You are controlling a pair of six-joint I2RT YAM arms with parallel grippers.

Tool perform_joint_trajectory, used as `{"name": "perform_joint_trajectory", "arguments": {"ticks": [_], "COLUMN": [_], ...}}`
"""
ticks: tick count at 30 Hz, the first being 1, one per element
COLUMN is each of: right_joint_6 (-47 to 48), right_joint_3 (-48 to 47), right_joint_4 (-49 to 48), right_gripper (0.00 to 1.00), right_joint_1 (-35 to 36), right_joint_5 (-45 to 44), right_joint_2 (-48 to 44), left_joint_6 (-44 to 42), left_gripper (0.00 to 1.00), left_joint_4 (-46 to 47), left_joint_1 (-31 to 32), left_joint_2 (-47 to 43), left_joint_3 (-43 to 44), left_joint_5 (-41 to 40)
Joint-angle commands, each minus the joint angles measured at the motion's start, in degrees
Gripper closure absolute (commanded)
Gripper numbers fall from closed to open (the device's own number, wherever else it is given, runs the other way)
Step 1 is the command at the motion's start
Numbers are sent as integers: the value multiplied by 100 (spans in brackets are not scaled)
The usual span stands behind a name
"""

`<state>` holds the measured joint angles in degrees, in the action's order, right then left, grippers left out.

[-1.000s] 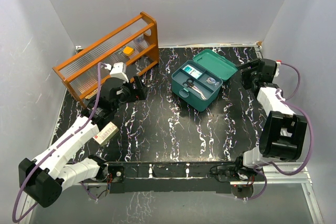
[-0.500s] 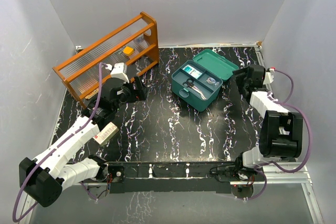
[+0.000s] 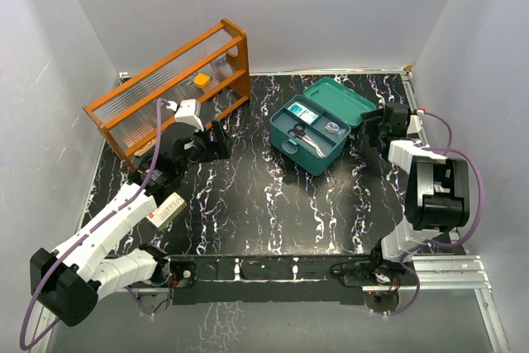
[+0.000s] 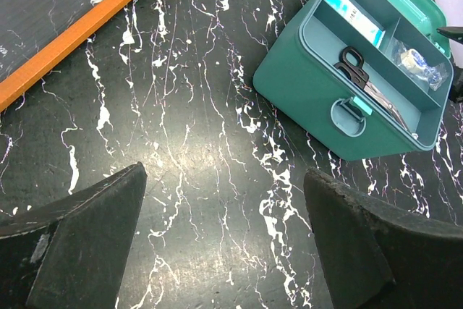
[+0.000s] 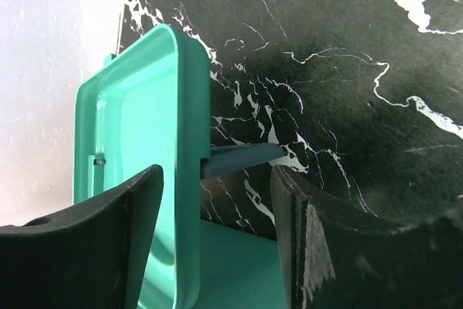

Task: Organize the medicine kit

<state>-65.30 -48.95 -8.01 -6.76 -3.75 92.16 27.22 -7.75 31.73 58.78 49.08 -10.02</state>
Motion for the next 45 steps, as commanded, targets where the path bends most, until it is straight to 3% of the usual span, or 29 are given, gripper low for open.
{"name": "perform_joint_trajectory", "arguments": {"ticks": [1,5,9,19,27,38,45], "right_joint_6": [-61,-108,65,622,1347,2445,3120], "right_joint_3": [-460,-321,-253,-143,-8,332,445], "right_joint_4": [-388,-726,-1086,-1235,-1038,-160,247], "right_gripper": [42,50,65,89,95,96,97], "right_joint_1": [-17,-16,-17,-18,84,878,1564], "right_joint_5": [138,173,324,280,111,-1571,-2717], "right_joint_2": [207,209,190,-163,-635,-2016,-2619], "left_joint_6": [-94,-94,-103,-102,-68,349,828], "left_gripper": [10,10,10,10,10,10,11], "left_joint_4": [37,38,-6,-15,23,249,861], "left_joint_1": [1,4,3,7,7,9,9], "left_joint_2": [-39,-10,23,29,108,924,1613], "left_joint_3": [99,100,98,85,105,351,523], "left_joint_5": [-51,-56,-34,-19,134,821,1365]}}
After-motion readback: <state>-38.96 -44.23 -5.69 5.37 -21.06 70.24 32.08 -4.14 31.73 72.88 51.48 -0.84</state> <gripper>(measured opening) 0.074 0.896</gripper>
